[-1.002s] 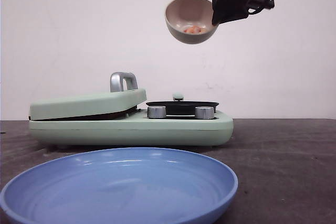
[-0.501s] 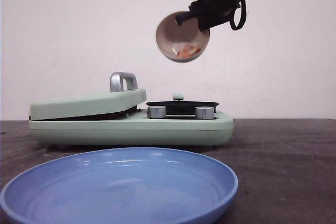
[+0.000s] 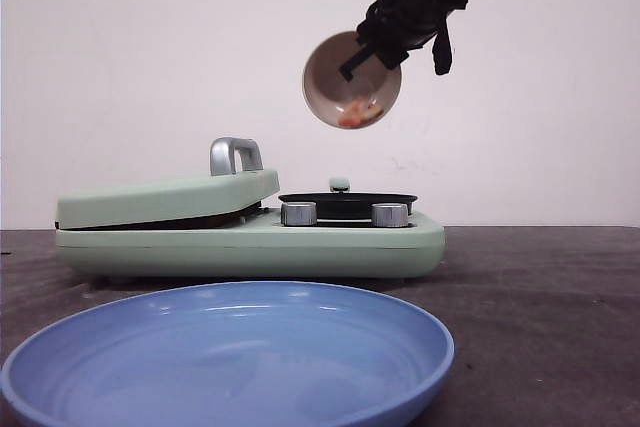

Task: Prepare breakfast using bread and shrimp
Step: 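Tilt the bowl with the right gripper to pour shrimp into the pan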

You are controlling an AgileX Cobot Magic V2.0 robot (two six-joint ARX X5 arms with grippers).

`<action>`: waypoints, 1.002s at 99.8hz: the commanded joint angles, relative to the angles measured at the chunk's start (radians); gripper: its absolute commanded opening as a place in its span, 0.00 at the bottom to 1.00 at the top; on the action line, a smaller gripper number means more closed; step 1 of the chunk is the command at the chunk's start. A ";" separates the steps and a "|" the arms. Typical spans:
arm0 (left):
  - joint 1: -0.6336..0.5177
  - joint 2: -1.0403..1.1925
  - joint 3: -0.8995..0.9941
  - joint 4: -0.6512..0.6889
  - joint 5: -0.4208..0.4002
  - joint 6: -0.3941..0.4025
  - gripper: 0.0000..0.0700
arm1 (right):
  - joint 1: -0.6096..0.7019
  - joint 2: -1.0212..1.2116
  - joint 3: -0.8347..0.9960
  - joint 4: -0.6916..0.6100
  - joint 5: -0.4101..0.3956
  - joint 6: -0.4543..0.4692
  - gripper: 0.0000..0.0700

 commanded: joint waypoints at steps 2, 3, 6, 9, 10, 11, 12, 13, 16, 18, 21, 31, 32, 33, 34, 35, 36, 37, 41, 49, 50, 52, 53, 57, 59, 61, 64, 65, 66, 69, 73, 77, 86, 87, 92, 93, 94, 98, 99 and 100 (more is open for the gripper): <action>-0.005 0.010 0.016 0.003 -0.003 0.005 0.01 | 0.014 0.026 0.024 0.025 0.002 -0.069 0.01; -0.005 0.010 0.016 0.003 -0.003 0.005 0.01 | 0.015 0.026 0.024 0.026 0.002 -0.074 0.01; -0.005 0.010 0.016 0.003 -0.003 0.005 0.01 | 0.018 0.026 0.024 0.031 0.002 -0.095 0.01; -0.005 0.010 0.016 0.003 -0.003 0.005 0.01 | 0.020 0.026 0.024 0.037 0.002 -0.117 0.01; -0.005 0.010 0.016 0.003 -0.003 0.005 0.01 | 0.020 0.026 0.024 0.040 0.002 -0.124 0.01; -0.005 0.010 0.016 0.003 -0.003 0.005 0.01 | 0.021 0.026 0.024 0.043 0.002 -0.131 0.01; -0.005 0.010 0.016 0.003 -0.003 0.005 0.01 | 0.021 0.026 0.024 0.047 0.002 -0.140 0.01; -0.005 0.010 0.016 0.003 -0.003 0.005 0.01 | 0.022 0.026 0.024 0.050 0.002 -0.148 0.01; -0.005 0.010 0.016 0.003 -0.003 0.005 0.01 | 0.024 0.026 0.024 0.061 0.002 -0.175 0.01; -0.005 0.010 0.016 0.003 -0.003 0.005 0.01 | 0.026 0.026 0.024 0.068 0.002 -0.193 0.01; -0.005 0.010 0.016 0.003 -0.003 0.005 0.01 | 0.026 0.026 0.024 0.080 0.002 -0.217 0.01; -0.005 0.010 0.016 0.003 -0.003 0.005 0.01 | 0.030 0.026 0.024 0.113 0.000 -0.275 0.01; -0.005 0.010 0.016 0.002 -0.003 0.005 0.01 | 0.030 0.026 0.024 0.116 0.000 -0.280 0.01; -0.005 0.010 0.016 0.002 -0.003 0.005 0.01 | 0.030 0.026 0.024 0.119 0.000 -0.285 0.01; -0.005 0.010 0.016 0.002 -0.003 0.005 0.01 | 0.030 0.026 0.024 0.122 0.000 -0.290 0.01; -0.005 0.010 0.016 0.002 -0.003 0.005 0.01 | 0.030 0.026 0.024 0.125 0.000 -0.295 0.01; -0.005 0.010 0.016 0.002 -0.003 0.005 0.01 | 0.030 0.026 0.024 0.129 0.000 -0.299 0.01; -0.005 0.010 0.016 0.002 -0.003 0.005 0.01 | 0.030 0.026 0.024 0.133 0.000 -0.305 0.01; -0.005 0.010 0.016 0.002 -0.003 0.005 0.01 | 0.031 0.026 0.024 0.144 0.001 -0.324 0.01; -0.005 0.010 0.016 0.001 -0.003 0.005 0.01 | 0.031 0.026 0.024 0.161 0.000 -0.356 0.01; -0.005 0.010 0.016 0.000 -0.003 0.005 0.01 | 0.031 0.026 0.024 0.164 0.000 -0.359 0.01; -0.005 0.010 0.016 0.000 -0.003 0.005 0.01 | 0.031 0.026 0.024 0.169 0.000 -0.362 0.01; -0.005 0.010 0.016 0.000 -0.003 0.005 0.01 | 0.031 0.026 0.024 0.171 0.000 -0.361 0.01; -0.005 0.010 0.016 -0.002 -0.003 0.005 0.01 | 0.031 0.026 0.024 0.180 0.000 -0.361 0.01; -0.005 0.010 0.016 -0.003 -0.003 0.005 0.01 | 0.031 0.026 0.024 0.185 0.000 -0.362 0.01; -0.005 0.010 0.016 -0.006 -0.003 0.005 0.01 | 0.031 0.026 0.024 0.190 0.000 -0.363 0.01; -0.005 0.010 0.016 -0.011 -0.003 0.005 0.01 | 0.031 0.026 0.024 0.194 0.000 -0.366 0.01; -0.005 0.010 0.016 -0.012 -0.003 0.005 0.01 | 0.031 0.026 0.024 0.195 0.000 -0.367 0.01; -0.005 0.010 0.016 -0.014 -0.003 0.005 0.01 | 0.031 0.026 0.024 0.195 -0.001 -0.369 0.01; -0.005 0.010 0.016 -0.019 -0.003 0.005 0.01 | 0.031 0.026 0.024 0.197 -0.001 -0.375 0.01; -0.005 0.010 0.016 -0.022 -0.003 0.005 0.01 | 0.031 0.026 0.024 0.198 -0.001 -0.389 0.01; -0.005 0.010 0.016 -0.022 -0.003 0.005 0.01 | 0.032 0.026 0.024 0.198 0.000 -0.406 0.01; -0.005 0.010 0.016 -0.023 -0.003 0.005 0.01 | 0.033 0.026 0.024 0.224 -0.001 -0.463 0.01; -0.005 0.010 0.016 -0.024 -0.003 0.005 0.01 | 0.033 0.026 0.024 0.229 -0.002 -0.469 0.01; -0.005 0.010 0.016 -0.027 -0.002 0.005 0.01 | 0.033 0.026 0.024 0.261 -0.005 -0.496 0.01; -0.005 0.010 0.016 -0.027 -0.003 0.005 0.01 | 0.033 0.026 0.024 0.266 -0.005 -0.500 0.01; -0.005 0.010 0.016 -0.028 -0.003 0.005 0.01 | 0.033 0.026 0.024 0.270 -0.006 -0.505 0.01; -0.005 0.010 0.016 -0.029 -0.002 0.005 0.01 | 0.035 0.026 0.024 0.285 -0.013 -0.525 0.01; -0.005 0.010 0.016 -0.029 -0.002 0.005 0.01 | 0.036 0.026 0.024 0.290 -0.013 -0.532 0.01; -0.005 0.010 0.016 -0.029 -0.002 0.005 0.01 | 0.036 0.026 0.024 0.292 -0.013 -0.534 0.01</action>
